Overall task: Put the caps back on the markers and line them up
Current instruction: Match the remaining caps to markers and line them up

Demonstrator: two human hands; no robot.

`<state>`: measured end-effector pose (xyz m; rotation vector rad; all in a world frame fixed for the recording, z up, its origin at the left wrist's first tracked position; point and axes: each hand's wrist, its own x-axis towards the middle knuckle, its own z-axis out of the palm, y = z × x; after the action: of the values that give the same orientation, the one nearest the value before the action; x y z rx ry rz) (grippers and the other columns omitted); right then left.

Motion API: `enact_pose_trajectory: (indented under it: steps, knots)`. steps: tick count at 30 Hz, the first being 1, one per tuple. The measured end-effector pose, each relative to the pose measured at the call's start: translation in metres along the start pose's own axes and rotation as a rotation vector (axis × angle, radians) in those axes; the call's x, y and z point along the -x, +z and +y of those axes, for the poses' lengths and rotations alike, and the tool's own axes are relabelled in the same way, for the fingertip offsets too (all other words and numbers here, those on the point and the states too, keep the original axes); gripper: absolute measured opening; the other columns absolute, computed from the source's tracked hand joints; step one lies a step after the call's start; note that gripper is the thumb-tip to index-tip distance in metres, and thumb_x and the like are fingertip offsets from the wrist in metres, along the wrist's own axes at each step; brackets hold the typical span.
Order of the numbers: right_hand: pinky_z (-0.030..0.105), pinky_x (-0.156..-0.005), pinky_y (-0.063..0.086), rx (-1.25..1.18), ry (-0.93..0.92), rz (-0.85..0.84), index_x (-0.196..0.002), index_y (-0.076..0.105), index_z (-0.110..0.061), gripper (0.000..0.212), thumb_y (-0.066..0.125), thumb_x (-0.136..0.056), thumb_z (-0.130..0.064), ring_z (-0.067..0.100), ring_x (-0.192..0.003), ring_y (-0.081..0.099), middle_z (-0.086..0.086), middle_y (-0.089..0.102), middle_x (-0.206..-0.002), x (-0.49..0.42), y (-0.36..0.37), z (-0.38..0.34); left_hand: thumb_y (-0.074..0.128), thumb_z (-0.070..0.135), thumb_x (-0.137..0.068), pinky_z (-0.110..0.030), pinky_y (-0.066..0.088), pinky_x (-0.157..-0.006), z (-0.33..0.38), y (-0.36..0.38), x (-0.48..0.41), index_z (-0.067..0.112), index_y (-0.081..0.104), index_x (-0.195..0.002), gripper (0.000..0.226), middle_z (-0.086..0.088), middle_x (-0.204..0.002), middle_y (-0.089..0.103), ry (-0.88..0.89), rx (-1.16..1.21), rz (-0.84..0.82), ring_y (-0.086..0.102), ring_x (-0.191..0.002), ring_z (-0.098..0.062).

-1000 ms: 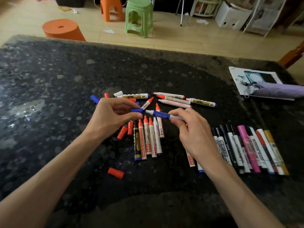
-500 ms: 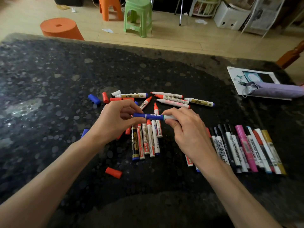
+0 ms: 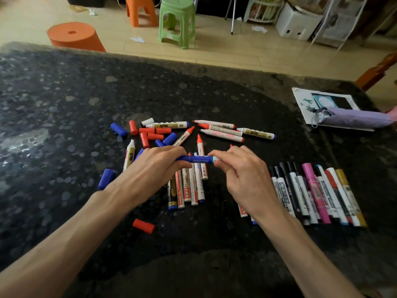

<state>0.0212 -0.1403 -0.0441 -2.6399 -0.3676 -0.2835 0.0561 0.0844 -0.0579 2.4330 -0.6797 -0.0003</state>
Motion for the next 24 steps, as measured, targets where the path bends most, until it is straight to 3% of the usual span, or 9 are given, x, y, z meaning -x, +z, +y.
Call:
enact_pose_trajectory:
  steps: [4, 7, 9, 12, 14, 16, 20, 24]
  knots:
    - [0.011, -0.073, 0.036, -0.039, 0.04, 0.011, -0.128, 0.073, -0.02, 0.031, 0.065, -0.099, -0.013, 0.002, -0.082, 0.046, -0.01, 0.063, -0.089, 0.009, 0.005, 0.002, 0.039, 0.056, -0.094, -0.037, 0.052, -0.064, 0.0, 0.004, 0.0, 0.017, 0.069, -0.104, 0.049, 0.01, -0.084, 0.061, 0.057, -0.016, 0.016, 0.058, -0.067, -0.012]
    - [0.016, -0.083, 0.045, -0.12, 0.063, -0.05, -0.128, 0.073, -0.023, 0.03, 0.063, -0.101, -0.014, 0.003, -0.092, 0.056, -0.01, 0.068, -0.096, 0.013, 0.003, 0.007, 0.041, 0.056, -0.096, -0.031, 0.051, -0.067, -0.004, 0.006, 0.003, 0.024, 0.067, -0.105, 0.042, 0.015, -0.086, 0.059, 0.08, 0.006, -0.021, 0.059, -0.072, -0.008]
    - [0.025, -0.09, 0.049, -0.149, 0.069, -0.087, -0.124, 0.073, -0.026, 0.027, 0.061, -0.103, -0.016, 0.004, -0.1, 0.059, -0.009, 0.069, -0.102, 0.012, -0.001, 0.011, 0.041, 0.062, -0.093, -0.022, 0.049, -0.072, -0.004, 0.007, 0.005, 0.03, 0.067, -0.11, 0.044, 0.018, -0.092, 0.061, 0.055, 0.035, -0.084, 0.062, -0.084, -0.004]
    - [0.03, -0.092, 0.049, -0.181, 0.05, -0.124, -0.124, 0.072, -0.029, 0.026, 0.059, -0.104, -0.018, 0.005, -0.103, 0.058, -0.011, 0.068, -0.104, 0.015, -0.003, 0.01, 0.032, 0.068, -0.095, -0.017, 0.05, -0.085, 0.011, 0.007, 0.001, 0.031, 0.061, -0.134, 0.061, 0.016, -0.111, 0.068, -0.138, 0.406, -0.049, 0.064, -0.105, 0.0]
    - [0.034, -0.091, 0.05, -0.197, -0.001, -0.143, -0.126, 0.071, -0.026, 0.027, 0.059, -0.103, -0.016, 0.007, -0.102, 0.057, -0.011, 0.066, -0.105, 0.018, 0.001, 0.002, 0.018, 0.065, -0.1, -0.026, 0.056, -0.085, 0.023, 0.008, -0.009, 0.022, 0.062, -0.135, 0.071, 0.0, -0.111, 0.074, -0.328, 0.833, 0.05, 0.07, -0.103, -0.012]
    - [0.037, -0.087, 0.051, -0.187, -0.046, -0.125, -0.127, 0.071, -0.022, 0.027, 0.06, -0.103, -0.015, 0.012, -0.099, 0.057, -0.008, 0.066, -0.103, 0.021, 0.007, -0.005, 0.011, 0.063, -0.103, -0.03, 0.058, -0.08, 0.031, 0.009, -0.019, 0.016, 0.067, -0.129, 0.078, -0.009, -0.107, 0.076, -0.48, 1.088, 0.081, 0.074, -0.096, -0.02]
    - [0.042, -0.077, 0.053, -0.114, -0.062, -0.102, -0.132, 0.07, -0.018, 0.032, 0.061, -0.101, -0.014, 0.017, -0.091, 0.057, -0.003, 0.065, -0.097, 0.025, 0.011, -0.007, 0.012, 0.053, -0.108, -0.03, 0.058, -0.07, 0.038, 0.016, -0.02, 0.006, 0.071, -0.117, 0.075, -0.016, -0.101, 0.075, -0.485, 1.132, 0.117, 0.071, -0.082, -0.02]
    - [0.035, -0.084, 0.048, -0.066, -0.104, -0.168, -0.133, 0.067, -0.023, 0.03, 0.059, -0.104, -0.025, 0.01, -0.094, 0.058, -0.007, 0.067, -0.102, 0.029, 0.001, -0.004, 0.017, 0.048, -0.11, -0.025, 0.057, -0.07, 0.032, 0.022, -0.024, 0.007, 0.071, -0.116, 0.068, -0.015, -0.103, 0.074, -0.449, 1.079, 0.162, 0.069, -0.089, -0.019]
